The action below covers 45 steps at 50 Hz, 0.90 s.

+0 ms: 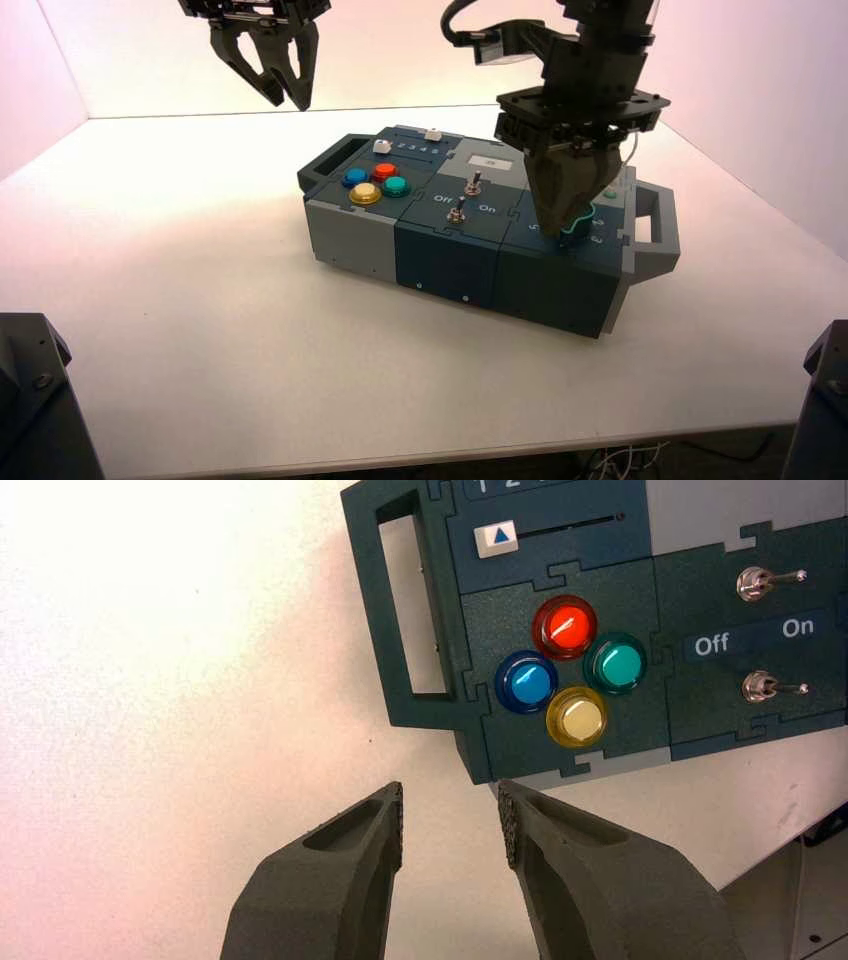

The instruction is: Turn the knob to position 3.

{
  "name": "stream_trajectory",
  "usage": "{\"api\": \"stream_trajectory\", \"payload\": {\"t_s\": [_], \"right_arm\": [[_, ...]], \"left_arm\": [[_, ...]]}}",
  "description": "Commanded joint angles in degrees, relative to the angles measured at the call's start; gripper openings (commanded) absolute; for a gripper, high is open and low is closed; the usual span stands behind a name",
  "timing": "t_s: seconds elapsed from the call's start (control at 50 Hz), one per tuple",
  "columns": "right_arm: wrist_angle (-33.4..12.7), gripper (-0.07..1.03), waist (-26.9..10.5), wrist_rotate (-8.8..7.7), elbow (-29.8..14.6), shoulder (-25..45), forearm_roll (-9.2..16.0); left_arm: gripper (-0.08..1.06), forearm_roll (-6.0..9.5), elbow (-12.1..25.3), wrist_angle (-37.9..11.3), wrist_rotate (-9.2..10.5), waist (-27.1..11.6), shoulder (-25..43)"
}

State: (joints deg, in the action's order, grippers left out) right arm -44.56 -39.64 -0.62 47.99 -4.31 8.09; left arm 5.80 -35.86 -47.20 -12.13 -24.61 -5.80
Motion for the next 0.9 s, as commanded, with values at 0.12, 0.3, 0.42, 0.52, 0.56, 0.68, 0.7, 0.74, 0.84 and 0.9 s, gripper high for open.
{"api": "stream_trajectory", "payload": {"t_s": [0.12, 0.3, 0.42, 0.52, 0.56, 0.68, 0.7, 0.74, 0.84, 0.9], "right_arm": [[0.0, -0.02, 1.49, 0.26, 1.23, -0.7, -0.35], [0.0, -0.02, 1.58, 0.44, 1.58, -1.58, -0.35], [-0.09, -0.02, 1.49, 0.62, 1.85, -2.02, -0.44], [-0.35, -0.02, 1.58, 0.7, 2.02, -2.2, -0.53], [-0.44, -0.02, 1.67, 0.88, 2.11, -2.11, -0.79], [-0.53, -0.02, 1.93, 1.32, 2.29, -2.2, -1.41], [-0.44, -0.02, 2.02, 1.49, 2.29, -2.2, -1.49], [-0.53, -0.02, 2.11, 1.67, 2.37, -2.29, -1.67], [-0.53, -0.02, 2.64, 1.93, 2.37, -2.55, -1.85], [-0.44, -0.02, 2.99, 2.02, 2.55, -2.9, -1.93]], "left_arm": [[0.52, -0.09, 1.58, 0.09, -0.18, -0.44, -1.23], [0.52, -0.09, 1.58, 0.09, -0.18, -0.44, -1.14], [0.52, -0.09, 1.67, 0.0, -0.18, -0.44, -1.14], [0.52, 0.0, 1.58, 0.0, -0.18, -0.44, -1.14], [0.52, -0.09, 1.58, 0.0, -0.18, -0.44, -1.14], [0.52, 0.0, 1.58, 0.0, -0.18, -0.44, -1.14], [0.52, -0.09, 1.58, 0.0, -0.18, -0.53, -1.14], [0.52, -0.09, 1.58, 0.0, -0.18, -0.44, -1.14], [0.52, -0.09, 1.67, -0.09, -0.18, -0.53, -1.14], [0.52, -0.09, 1.58, 0.0, -0.18, -0.53, -1.23]]}}
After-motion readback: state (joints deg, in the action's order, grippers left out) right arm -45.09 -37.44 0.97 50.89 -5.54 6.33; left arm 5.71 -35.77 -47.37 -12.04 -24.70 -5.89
